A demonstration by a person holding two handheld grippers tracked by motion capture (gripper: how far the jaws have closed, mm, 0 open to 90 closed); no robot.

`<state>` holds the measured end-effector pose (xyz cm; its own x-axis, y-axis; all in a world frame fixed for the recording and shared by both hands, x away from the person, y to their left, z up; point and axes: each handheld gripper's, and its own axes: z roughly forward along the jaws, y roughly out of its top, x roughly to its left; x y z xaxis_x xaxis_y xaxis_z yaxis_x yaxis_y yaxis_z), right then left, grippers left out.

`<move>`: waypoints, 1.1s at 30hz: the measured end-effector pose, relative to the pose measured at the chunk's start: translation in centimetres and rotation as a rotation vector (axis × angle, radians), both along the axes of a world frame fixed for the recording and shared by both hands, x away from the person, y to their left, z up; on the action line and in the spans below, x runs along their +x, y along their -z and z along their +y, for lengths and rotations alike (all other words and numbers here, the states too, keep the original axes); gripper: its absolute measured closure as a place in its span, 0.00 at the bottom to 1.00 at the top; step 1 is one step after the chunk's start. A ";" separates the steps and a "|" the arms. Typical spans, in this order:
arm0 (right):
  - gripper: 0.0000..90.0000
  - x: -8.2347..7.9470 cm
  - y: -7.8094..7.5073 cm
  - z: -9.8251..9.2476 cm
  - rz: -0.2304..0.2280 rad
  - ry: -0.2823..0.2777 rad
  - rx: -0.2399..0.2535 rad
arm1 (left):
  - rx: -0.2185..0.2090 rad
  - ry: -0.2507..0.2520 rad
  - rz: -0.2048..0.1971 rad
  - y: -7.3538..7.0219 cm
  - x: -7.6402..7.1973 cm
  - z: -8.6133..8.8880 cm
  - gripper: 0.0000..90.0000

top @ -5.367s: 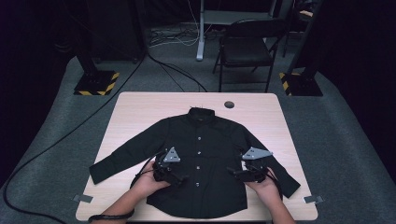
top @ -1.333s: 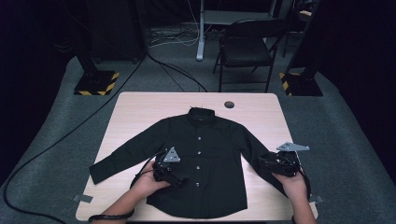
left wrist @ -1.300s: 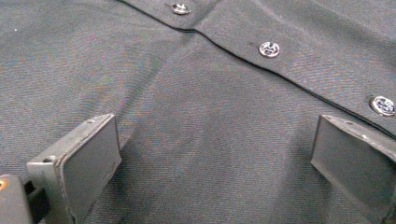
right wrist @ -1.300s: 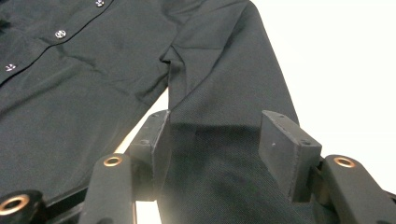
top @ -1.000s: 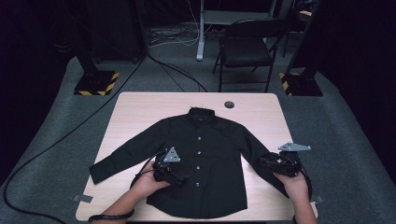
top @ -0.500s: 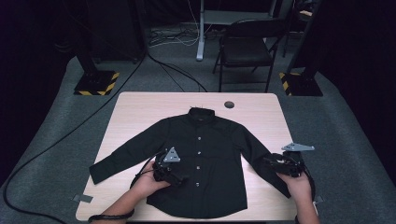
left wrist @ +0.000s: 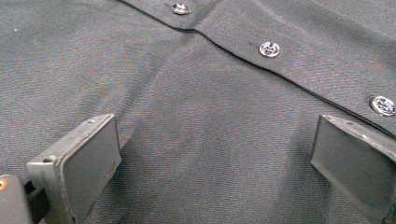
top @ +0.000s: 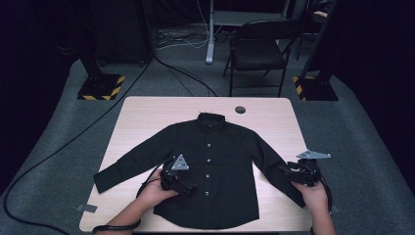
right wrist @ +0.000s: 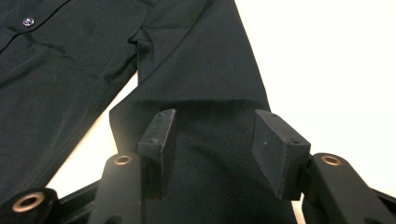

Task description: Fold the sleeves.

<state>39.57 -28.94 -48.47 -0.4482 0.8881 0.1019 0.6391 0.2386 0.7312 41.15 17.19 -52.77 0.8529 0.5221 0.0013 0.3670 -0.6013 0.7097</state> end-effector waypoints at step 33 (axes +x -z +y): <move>0.68 -0.7 1.1 -3.0 0.087 0.136 -0.050 | 0.000 0.000 -0.001 0.0 0.0 0.0 0.01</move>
